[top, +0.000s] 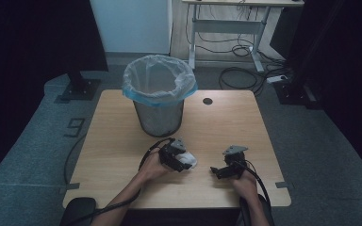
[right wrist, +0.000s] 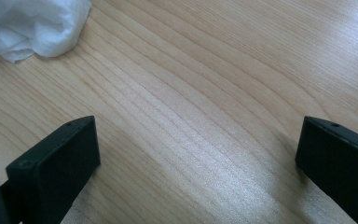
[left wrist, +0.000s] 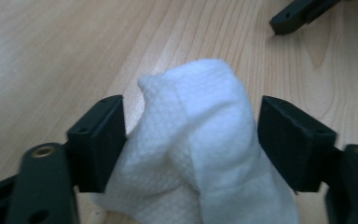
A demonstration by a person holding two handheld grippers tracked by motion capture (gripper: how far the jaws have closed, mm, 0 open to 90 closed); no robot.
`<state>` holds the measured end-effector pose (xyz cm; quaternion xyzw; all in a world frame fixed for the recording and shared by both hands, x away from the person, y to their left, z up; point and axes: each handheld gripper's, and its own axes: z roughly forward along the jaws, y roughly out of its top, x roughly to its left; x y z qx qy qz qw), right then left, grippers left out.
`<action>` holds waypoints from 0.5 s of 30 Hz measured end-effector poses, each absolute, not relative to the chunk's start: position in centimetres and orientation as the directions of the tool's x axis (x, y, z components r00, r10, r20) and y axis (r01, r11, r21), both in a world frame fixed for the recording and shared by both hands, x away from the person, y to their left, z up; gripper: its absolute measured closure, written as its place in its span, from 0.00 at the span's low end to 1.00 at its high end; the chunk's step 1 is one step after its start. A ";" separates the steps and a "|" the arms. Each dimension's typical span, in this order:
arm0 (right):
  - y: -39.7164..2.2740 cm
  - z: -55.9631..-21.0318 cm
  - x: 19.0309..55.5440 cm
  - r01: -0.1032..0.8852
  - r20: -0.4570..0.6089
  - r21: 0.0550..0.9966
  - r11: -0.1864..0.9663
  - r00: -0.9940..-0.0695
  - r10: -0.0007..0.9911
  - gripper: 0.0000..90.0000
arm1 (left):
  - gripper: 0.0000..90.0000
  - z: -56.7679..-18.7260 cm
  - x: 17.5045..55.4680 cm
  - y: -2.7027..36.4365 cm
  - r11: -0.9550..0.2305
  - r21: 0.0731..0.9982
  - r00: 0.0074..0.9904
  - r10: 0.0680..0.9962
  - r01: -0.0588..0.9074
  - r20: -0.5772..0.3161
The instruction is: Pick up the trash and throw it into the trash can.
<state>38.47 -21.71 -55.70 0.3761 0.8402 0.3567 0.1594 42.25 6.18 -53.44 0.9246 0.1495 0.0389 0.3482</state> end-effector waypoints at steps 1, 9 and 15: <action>-21.7 -55.7 38.5 0.518 0.001 0.719 0.462 -0.666 0.746 0.00 | 0.40 -53.6 42.1 6.1 -0.718 0.651 0.953 0.301 0.245 -0.027; -21.7 -55.7 38.5 0.518 0.001 0.719 0.462 -0.666 0.746 0.00 | 0.67 -53.8 41.9 6.3 -0.718 0.654 0.959 0.283 0.237 -0.037; -21.7 -55.7 38.5 0.518 0.001 0.719 0.462 -0.666 0.746 0.00 | 0.77 -53.6 42.0 6.4 -0.711 0.656 0.957 0.281 0.254 -0.066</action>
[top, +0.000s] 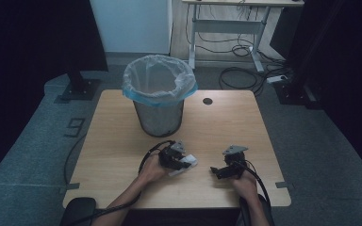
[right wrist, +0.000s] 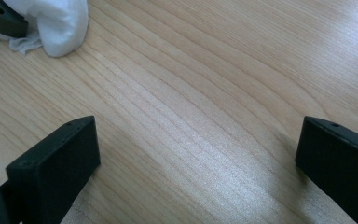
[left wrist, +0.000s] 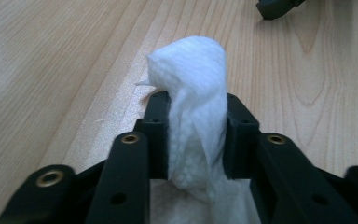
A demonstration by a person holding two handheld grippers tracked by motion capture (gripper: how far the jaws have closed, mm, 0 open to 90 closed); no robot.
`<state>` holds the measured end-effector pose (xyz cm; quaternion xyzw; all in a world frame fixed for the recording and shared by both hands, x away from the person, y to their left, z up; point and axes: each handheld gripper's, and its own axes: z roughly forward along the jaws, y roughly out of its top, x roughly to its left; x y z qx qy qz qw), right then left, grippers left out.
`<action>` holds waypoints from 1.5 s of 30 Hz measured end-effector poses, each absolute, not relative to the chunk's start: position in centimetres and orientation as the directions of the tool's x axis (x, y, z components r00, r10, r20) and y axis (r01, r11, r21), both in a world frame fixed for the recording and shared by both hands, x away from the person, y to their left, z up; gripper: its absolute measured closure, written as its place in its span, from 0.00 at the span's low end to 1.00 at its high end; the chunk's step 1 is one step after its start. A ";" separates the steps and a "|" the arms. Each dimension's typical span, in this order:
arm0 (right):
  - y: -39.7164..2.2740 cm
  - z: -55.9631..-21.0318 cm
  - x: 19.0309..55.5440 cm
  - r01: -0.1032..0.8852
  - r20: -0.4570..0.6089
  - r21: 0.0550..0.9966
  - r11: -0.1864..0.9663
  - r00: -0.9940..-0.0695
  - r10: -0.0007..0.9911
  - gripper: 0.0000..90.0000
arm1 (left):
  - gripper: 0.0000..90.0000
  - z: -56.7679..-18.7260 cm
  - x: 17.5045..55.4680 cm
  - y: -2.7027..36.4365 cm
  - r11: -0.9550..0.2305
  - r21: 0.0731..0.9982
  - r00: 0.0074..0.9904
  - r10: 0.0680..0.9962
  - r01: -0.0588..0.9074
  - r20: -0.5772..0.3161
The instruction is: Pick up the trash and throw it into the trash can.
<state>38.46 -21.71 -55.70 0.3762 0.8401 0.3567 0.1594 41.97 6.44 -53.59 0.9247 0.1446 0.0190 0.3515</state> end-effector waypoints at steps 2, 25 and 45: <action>-21.7 -55.7 38.5 0.518 0.001 0.719 0.462 -0.666 0.746 0.00 | 0.78 -53.4 42.1 6.6 -0.703 0.659 0.955 0.287 0.266 -0.078; -21.7 -55.7 38.5 0.517 -0.001 0.720 0.463 -0.667 0.745 0.00 | 0.79 -47.6 43.6 9.9 -0.652 0.685 0.931 0.347 0.325 -0.111; -21.7 -55.7 38.5 0.516 -0.002 0.718 0.467 -0.669 0.743 0.00 | 0.79 -42.1 44.4 10.9 -0.676 0.661 0.935 0.334 0.327 -0.120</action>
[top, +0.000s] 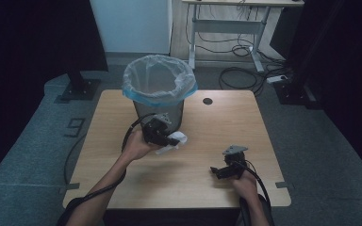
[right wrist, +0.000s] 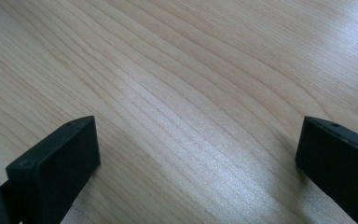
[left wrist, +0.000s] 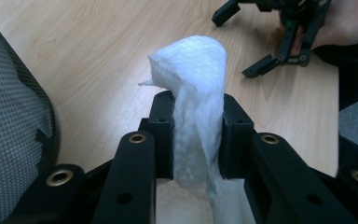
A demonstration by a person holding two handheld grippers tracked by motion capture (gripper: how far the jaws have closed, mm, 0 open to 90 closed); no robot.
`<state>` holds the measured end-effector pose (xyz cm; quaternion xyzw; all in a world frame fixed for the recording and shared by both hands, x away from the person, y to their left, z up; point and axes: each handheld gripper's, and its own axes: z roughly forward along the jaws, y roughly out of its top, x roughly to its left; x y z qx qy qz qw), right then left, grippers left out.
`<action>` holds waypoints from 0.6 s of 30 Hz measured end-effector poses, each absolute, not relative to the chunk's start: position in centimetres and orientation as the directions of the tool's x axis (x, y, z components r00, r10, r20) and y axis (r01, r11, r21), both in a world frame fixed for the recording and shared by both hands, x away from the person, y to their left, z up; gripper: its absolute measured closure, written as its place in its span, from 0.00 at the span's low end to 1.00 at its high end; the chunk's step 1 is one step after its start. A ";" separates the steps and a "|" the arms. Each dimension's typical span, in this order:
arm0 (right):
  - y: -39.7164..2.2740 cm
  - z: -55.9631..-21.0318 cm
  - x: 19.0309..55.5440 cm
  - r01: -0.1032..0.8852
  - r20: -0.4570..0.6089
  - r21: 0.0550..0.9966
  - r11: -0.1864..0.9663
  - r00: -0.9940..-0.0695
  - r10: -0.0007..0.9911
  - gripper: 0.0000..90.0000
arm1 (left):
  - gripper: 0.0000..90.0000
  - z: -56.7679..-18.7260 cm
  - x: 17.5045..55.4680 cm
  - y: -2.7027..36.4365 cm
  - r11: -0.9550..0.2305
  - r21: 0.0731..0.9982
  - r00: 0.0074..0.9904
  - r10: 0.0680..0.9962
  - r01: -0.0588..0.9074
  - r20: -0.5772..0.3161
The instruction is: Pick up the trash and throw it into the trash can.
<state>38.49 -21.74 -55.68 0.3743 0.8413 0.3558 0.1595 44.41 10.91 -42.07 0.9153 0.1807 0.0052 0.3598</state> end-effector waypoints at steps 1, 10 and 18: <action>-21.7 -55.7 38.5 0.516 -0.002 0.718 0.467 -0.669 0.743 0.00 | 0.79 -41.7 44.5 10.9 -0.677 0.660 0.935 0.334 0.327 -0.121; -21.7 -55.7 38.5 0.516 -0.002 0.718 0.466 -0.669 0.743 0.00 | 0.79 -38.7 44.9 10.7 -0.694 0.647 0.940 0.323 0.316 -0.113; -21.7 -55.7 38.5 0.516 -0.002 0.718 0.467 -0.669 0.743 0.00 | 0.78 -36.1 45.4 10.8 -0.697 0.647 0.942 0.319 0.309 -0.107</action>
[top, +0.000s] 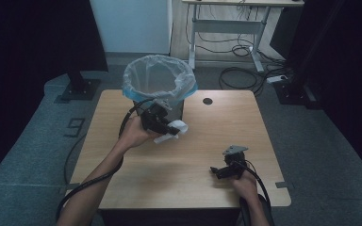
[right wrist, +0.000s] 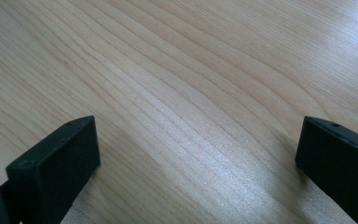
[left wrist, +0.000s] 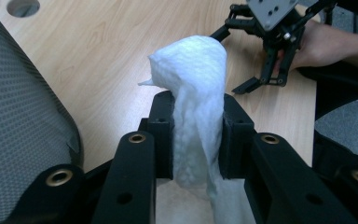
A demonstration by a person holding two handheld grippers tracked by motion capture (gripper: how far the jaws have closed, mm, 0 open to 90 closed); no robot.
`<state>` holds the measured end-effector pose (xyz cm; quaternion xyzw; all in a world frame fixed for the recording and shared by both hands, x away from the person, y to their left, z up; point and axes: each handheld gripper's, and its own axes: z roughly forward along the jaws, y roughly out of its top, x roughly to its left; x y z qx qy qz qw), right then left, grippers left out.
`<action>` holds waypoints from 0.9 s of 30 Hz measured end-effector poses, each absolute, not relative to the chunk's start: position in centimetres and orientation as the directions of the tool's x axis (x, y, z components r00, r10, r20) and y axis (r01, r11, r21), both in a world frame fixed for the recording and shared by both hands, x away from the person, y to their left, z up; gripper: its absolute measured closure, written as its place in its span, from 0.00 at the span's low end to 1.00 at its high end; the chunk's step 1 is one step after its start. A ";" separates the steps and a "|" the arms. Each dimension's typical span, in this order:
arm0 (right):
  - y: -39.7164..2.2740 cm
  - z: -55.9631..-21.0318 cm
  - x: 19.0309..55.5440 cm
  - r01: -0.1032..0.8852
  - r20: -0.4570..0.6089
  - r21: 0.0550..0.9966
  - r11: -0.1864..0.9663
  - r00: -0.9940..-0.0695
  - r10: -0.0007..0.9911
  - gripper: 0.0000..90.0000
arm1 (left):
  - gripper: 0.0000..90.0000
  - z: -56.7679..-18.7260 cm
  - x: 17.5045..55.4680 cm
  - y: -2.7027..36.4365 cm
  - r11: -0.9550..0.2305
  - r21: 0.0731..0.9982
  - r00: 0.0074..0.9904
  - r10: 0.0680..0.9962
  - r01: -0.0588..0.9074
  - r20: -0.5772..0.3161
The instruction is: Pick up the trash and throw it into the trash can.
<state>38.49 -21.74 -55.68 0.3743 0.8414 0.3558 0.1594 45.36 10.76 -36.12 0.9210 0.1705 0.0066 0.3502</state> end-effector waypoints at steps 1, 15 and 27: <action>-21.7 -55.7 38.5 0.516 -0.002 0.718 0.467 -0.669 0.743 0.00 | 0.78 -35.8 45.4 10.8 -0.696 0.649 0.942 0.318 0.309 -0.107; -21.7 -55.7 38.5 0.517 -0.001 0.718 0.466 -0.668 0.744 0.00 | 0.78 -31.6 46.4 11.9 -0.685 0.654 0.935 0.338 0.321 -0.105; -21.7 -55.7 38.5 0.517 -0.001 0.718 0.466 -0.668 0.744 0.00 | 0.78 -28.0 47.6 12.5 -0.681 0.655 0.924 0.374 0.328 -0.074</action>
